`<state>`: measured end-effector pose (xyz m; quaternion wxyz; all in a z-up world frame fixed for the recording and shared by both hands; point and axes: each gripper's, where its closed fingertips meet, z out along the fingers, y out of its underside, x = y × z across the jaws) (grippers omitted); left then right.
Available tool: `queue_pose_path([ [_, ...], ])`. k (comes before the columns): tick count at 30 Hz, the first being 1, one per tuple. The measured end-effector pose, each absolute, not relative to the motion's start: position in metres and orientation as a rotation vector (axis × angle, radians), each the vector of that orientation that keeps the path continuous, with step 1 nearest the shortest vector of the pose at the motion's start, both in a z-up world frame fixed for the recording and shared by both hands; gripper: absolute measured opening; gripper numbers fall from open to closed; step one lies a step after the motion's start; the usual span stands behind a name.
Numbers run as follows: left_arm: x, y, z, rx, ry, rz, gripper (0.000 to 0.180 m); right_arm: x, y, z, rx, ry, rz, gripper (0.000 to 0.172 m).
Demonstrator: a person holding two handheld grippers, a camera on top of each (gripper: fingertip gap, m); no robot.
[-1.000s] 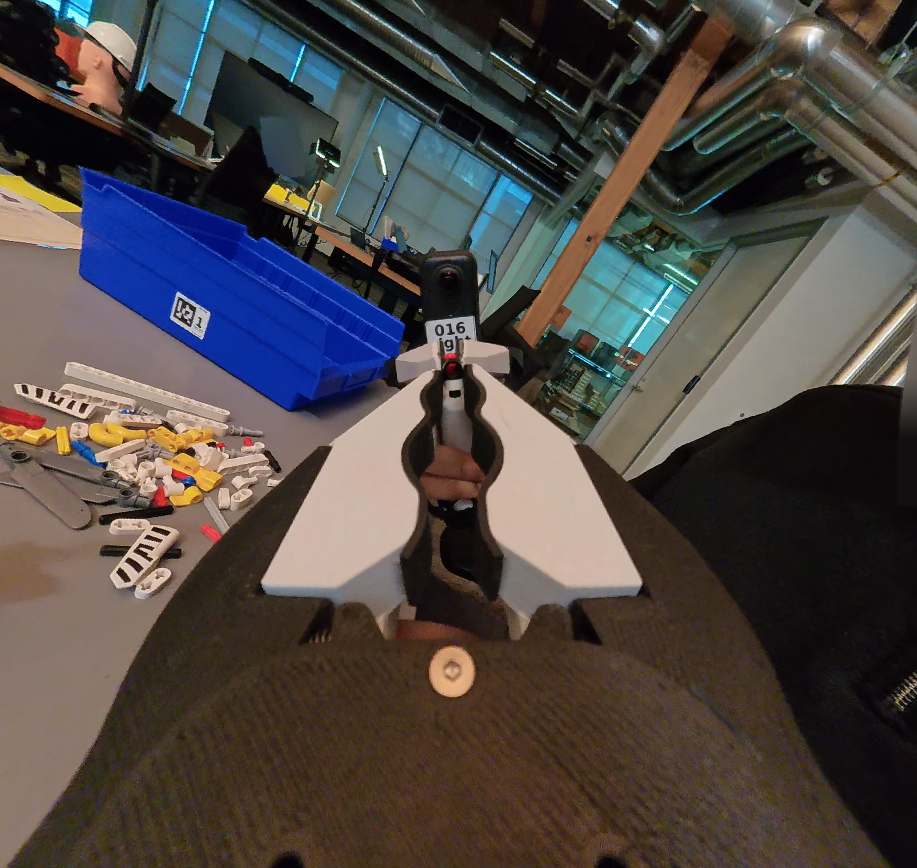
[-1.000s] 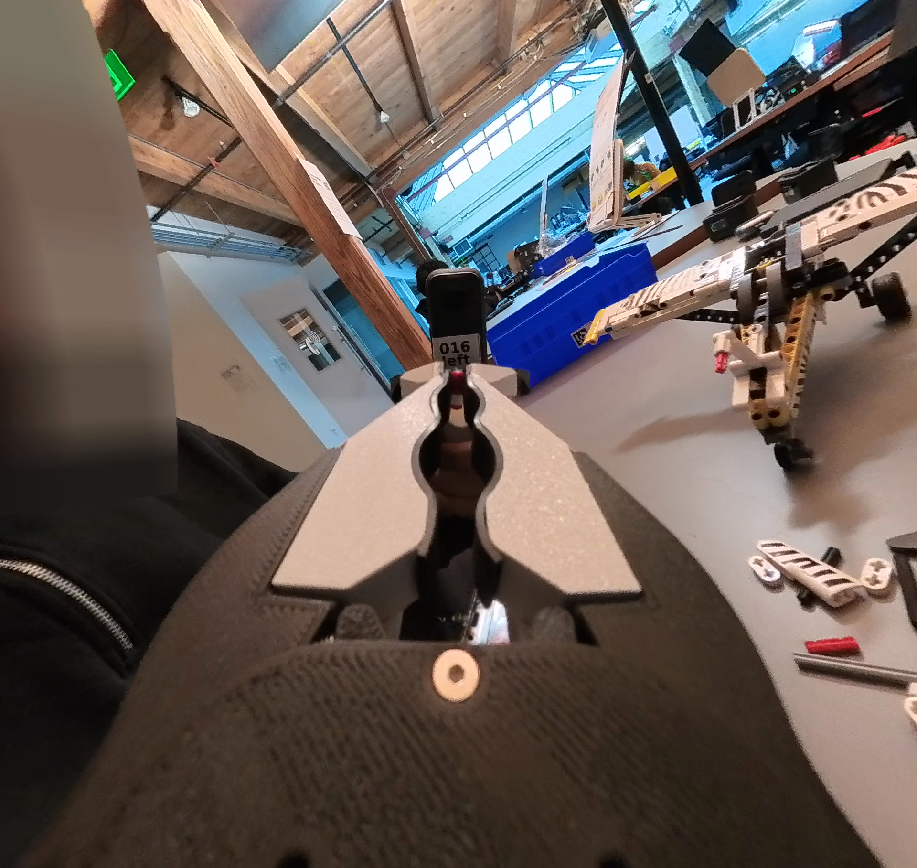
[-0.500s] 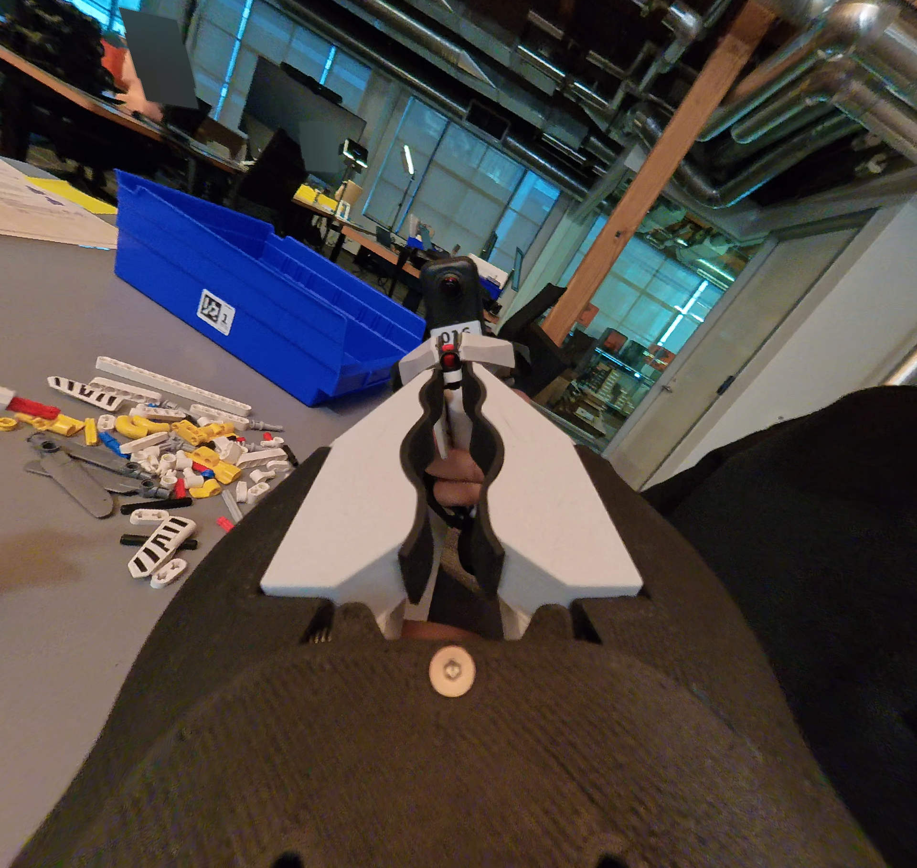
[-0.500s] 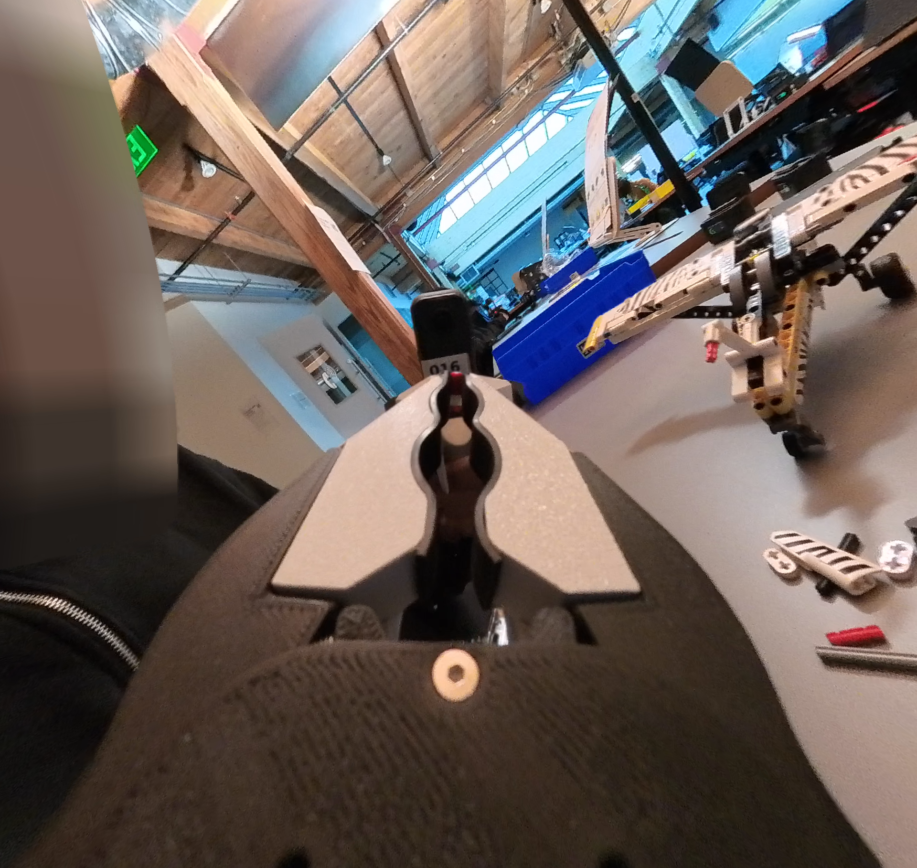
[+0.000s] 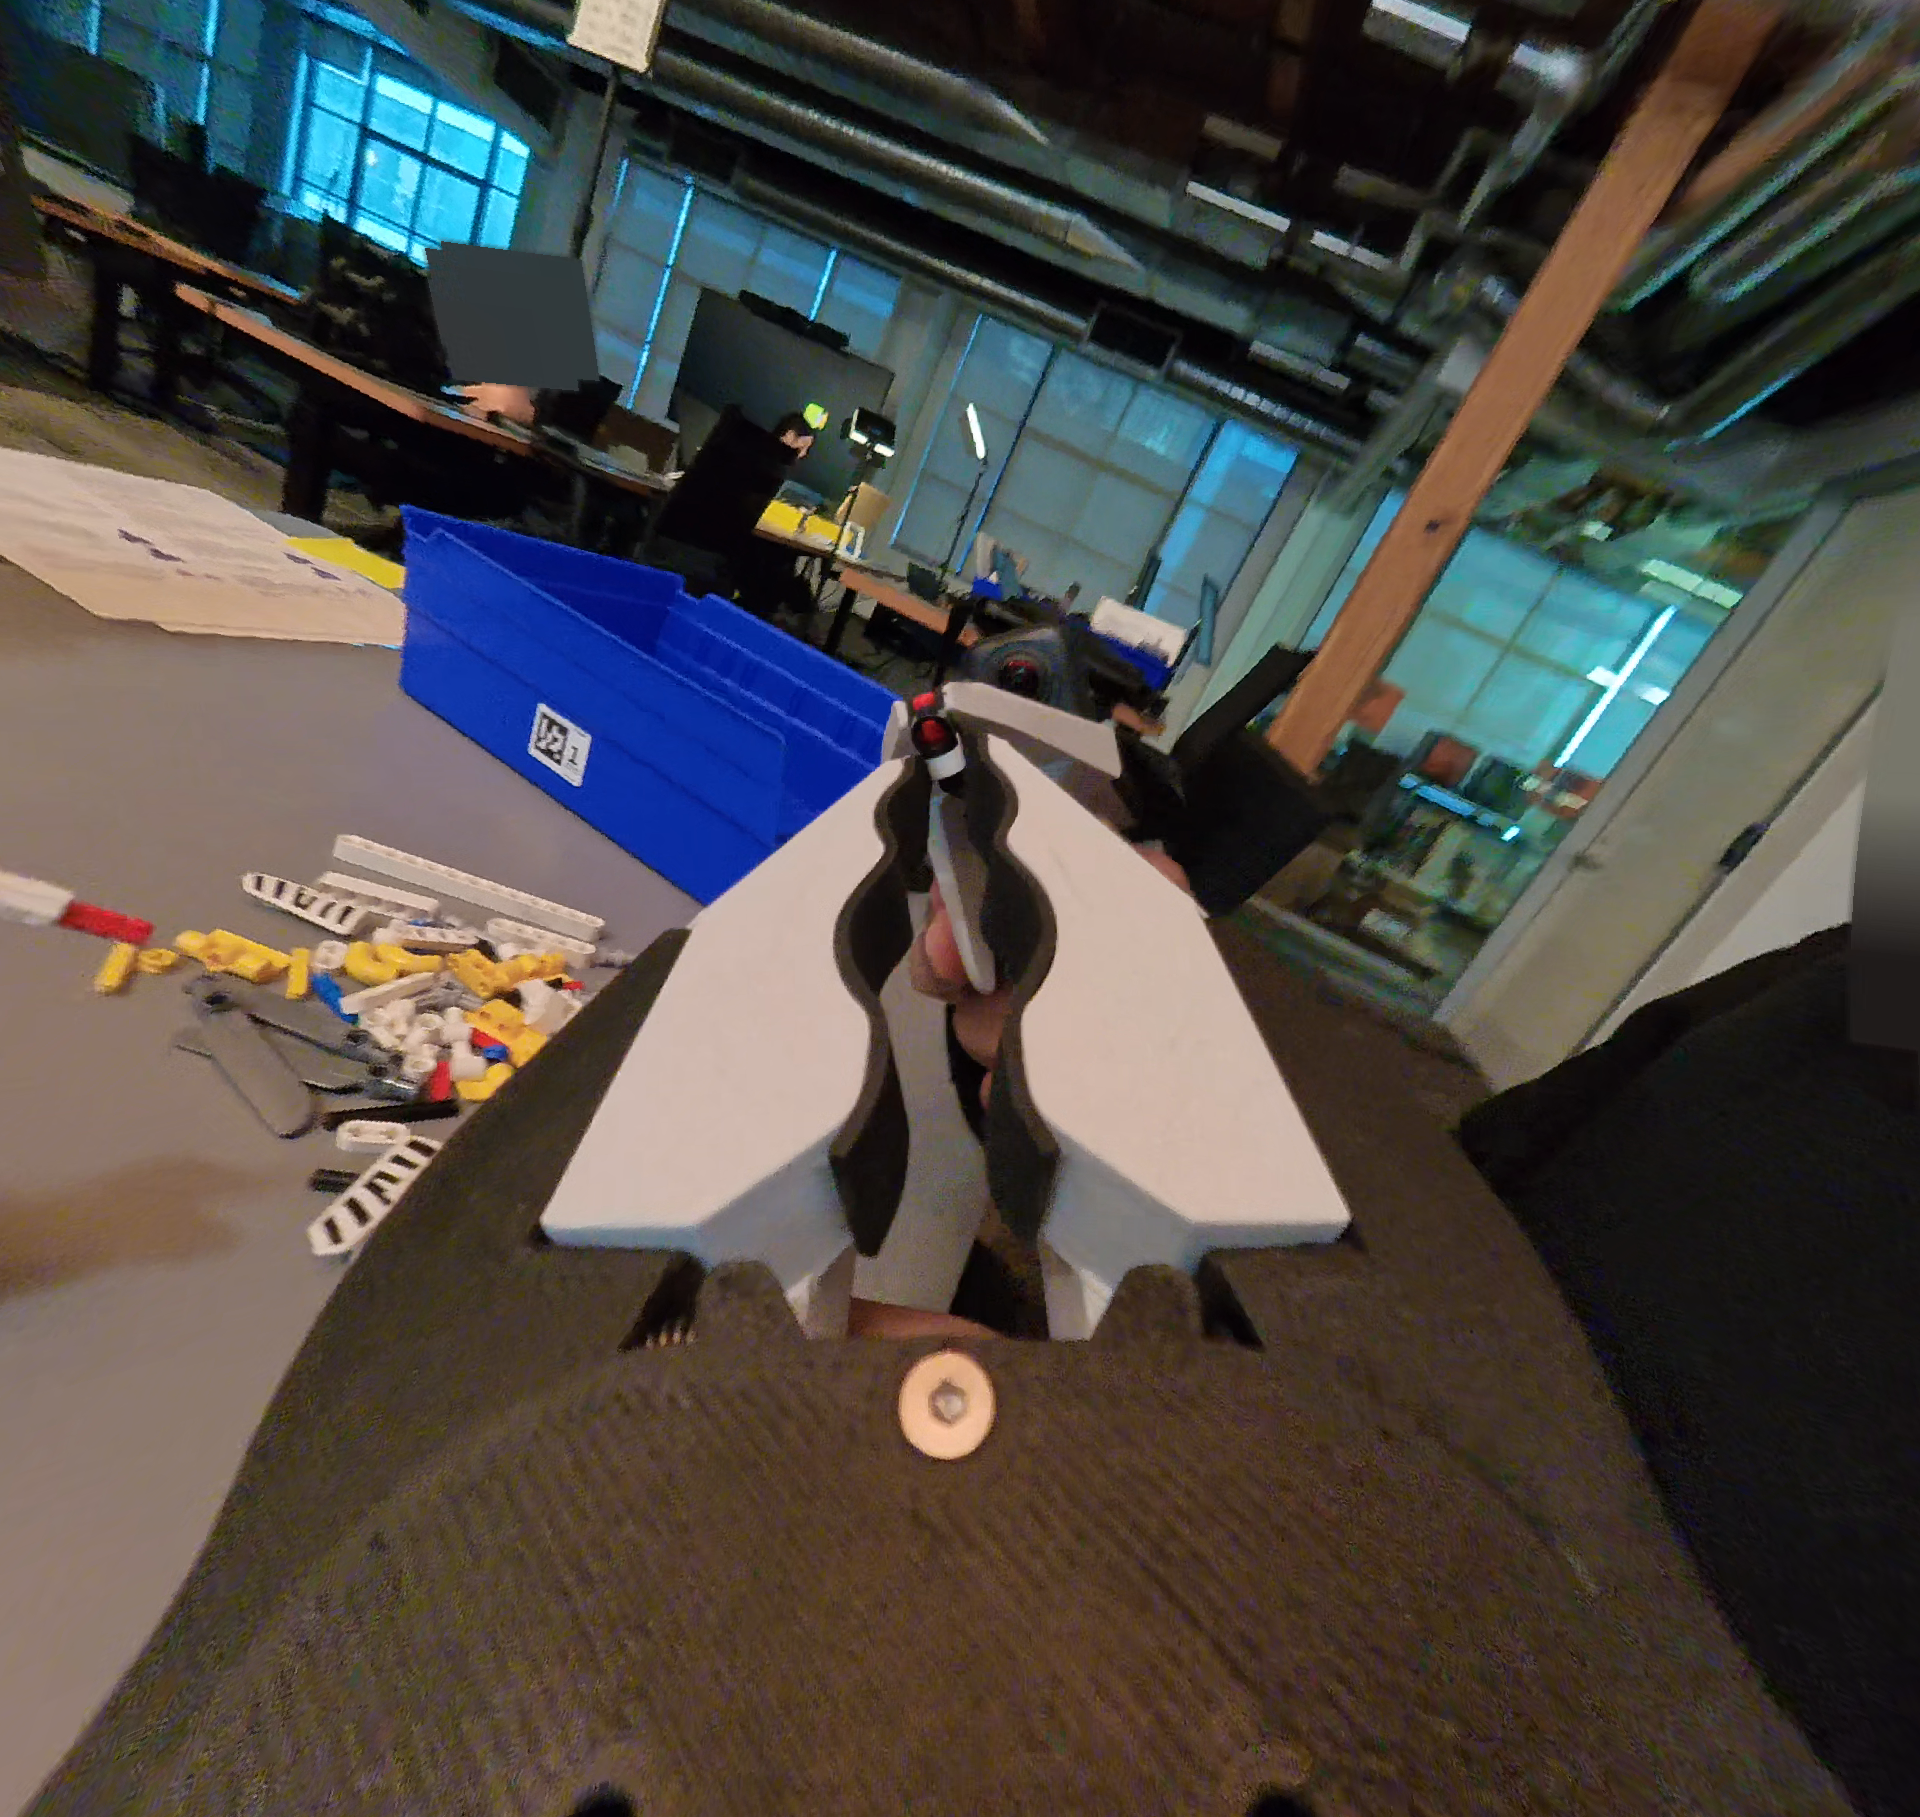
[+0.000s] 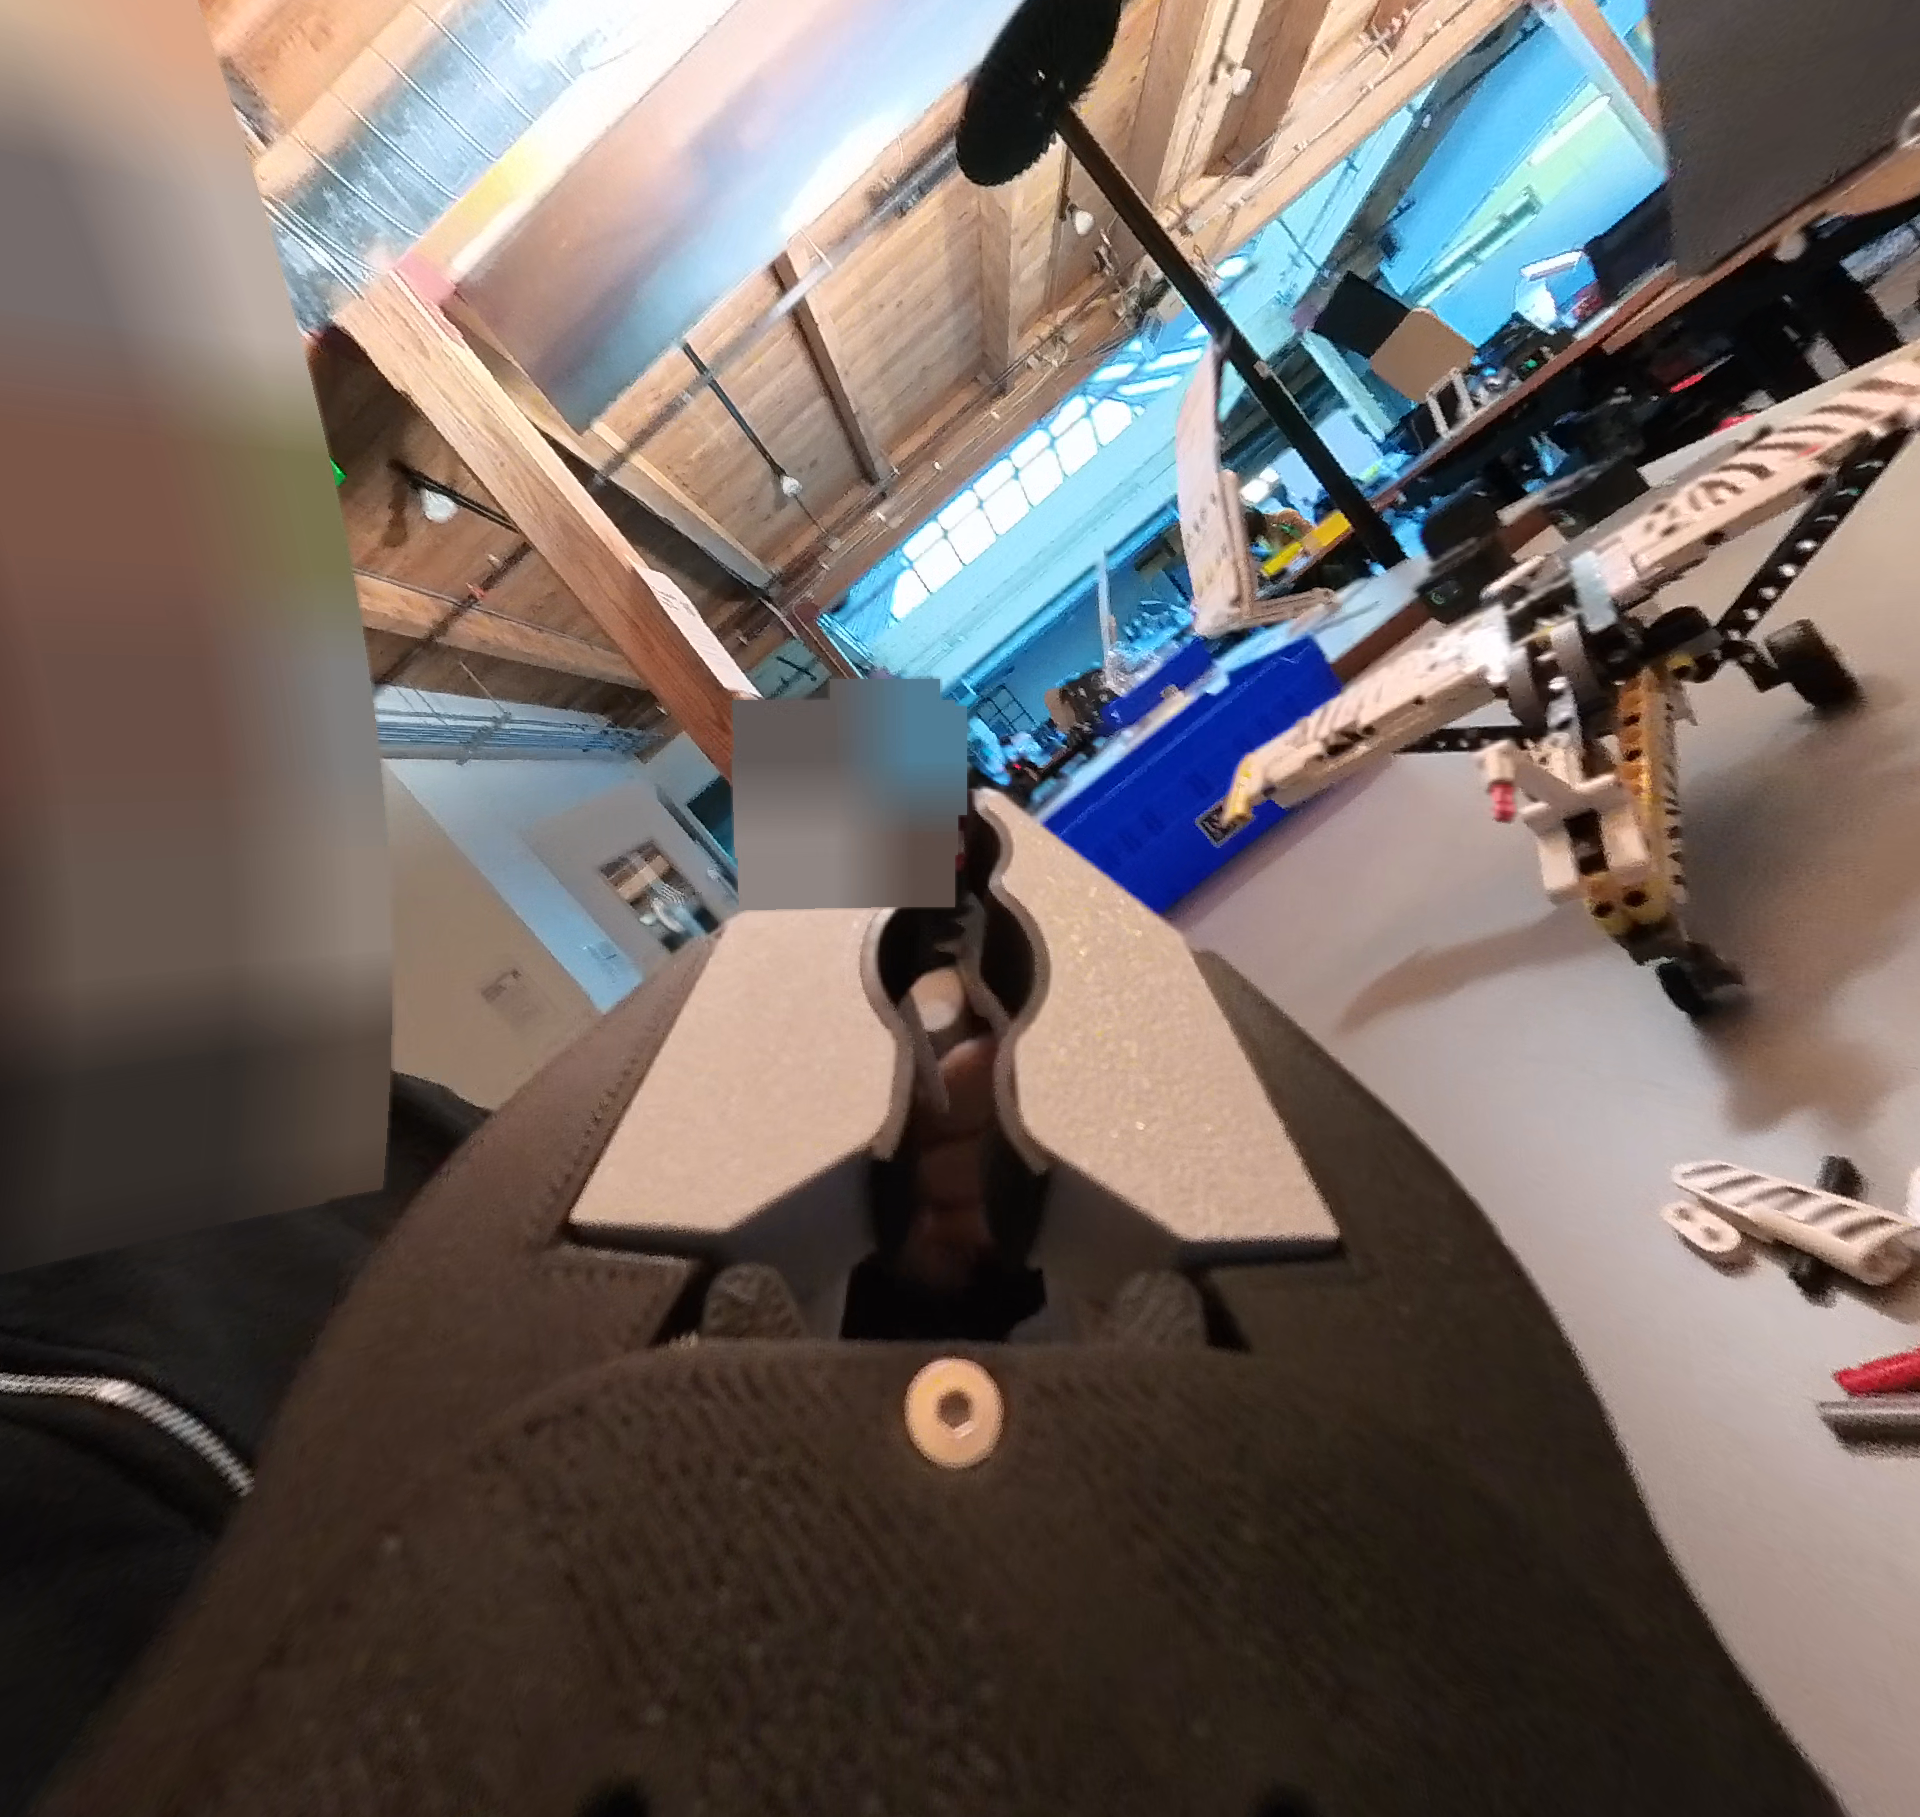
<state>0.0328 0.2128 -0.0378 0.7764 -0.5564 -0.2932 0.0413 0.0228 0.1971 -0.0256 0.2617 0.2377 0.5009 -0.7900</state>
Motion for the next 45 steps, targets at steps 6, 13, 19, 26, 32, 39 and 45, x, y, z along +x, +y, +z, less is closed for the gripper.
queue_pose_path([
  [6, 0.067, 0.261, -0.09, -1.682, -0.404, 0.253, 0.0, -0.018, 0.251, -0.007, 0.834, 1.493, -2.329, 0.0],
  [13, 0.048, 0.256, -0.084, -1.479, -0.534, 0.148, 0.0, -0.01, 0.265, 0.001, 0.759, 1.64, -2.347, 0.001],
  [19, 0.032, 0.209, -0.04, -1.301, -0.524, 0.296, 0.03, -0.003, 0.235, -0.027, 0.741, 1.421, -2.035, 0.001],
  [26, 0.022, 0.197, -0.055, -1.397, -0.625, 0.145, 0.036, 0.022, 0.197, -0.052, 0.632, 1.589, -1.892, 0.001],
  [32, 0.031, 0.205, -0.061, -1.328, -0.65, -0.213, 0.007, 0.025, 0.193, -0.061, 0.576, 1.744, -1.89, 0.001],
  [39, 0.032, 0.208, -0.066, -1.329, -0.671, -0.306, 0.007, 0.024, 0.195, -0.064, 0.556, 1.748, -1.89, 0.001],
  [45, 0.029, 0.21, -0.066, -1.286, -0.664, -0.297, 0.004, 0.023, 0.198, -0.061, 0.527, 1.787, -1.935, 0.008],
])
